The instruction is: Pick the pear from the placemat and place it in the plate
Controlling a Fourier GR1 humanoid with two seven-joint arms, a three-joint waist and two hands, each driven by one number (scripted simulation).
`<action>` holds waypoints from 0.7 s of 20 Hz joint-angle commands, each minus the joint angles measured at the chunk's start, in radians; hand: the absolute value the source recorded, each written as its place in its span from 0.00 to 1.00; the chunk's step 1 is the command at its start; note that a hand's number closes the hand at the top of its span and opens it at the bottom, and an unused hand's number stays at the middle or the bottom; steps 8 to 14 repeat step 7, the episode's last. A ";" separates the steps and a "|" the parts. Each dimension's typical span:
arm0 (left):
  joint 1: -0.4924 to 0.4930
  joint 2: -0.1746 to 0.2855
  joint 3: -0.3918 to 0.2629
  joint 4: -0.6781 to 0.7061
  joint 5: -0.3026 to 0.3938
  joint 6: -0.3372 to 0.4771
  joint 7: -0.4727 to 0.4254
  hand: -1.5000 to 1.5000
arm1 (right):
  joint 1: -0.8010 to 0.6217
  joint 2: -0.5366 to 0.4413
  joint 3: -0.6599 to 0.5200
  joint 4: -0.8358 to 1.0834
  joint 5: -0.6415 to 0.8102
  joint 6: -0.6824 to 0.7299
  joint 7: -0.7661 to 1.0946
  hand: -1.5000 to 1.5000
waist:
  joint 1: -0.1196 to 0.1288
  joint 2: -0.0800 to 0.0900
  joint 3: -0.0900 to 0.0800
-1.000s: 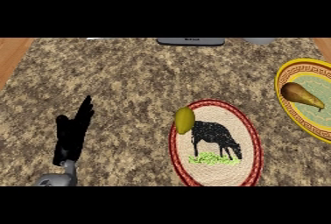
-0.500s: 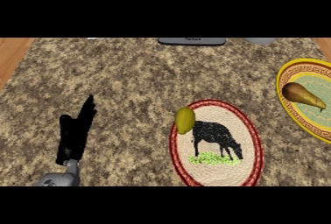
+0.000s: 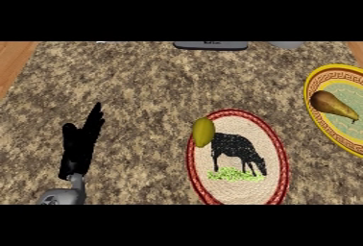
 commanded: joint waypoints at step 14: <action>0.028 -0.009 0.000 0.032 0.008 -0.015 -0.056 0.50 | 0.034 -0.010 -0.012 0.001 -0.006 -0.068 0.009 0.00 | 0.010 0.004 0.001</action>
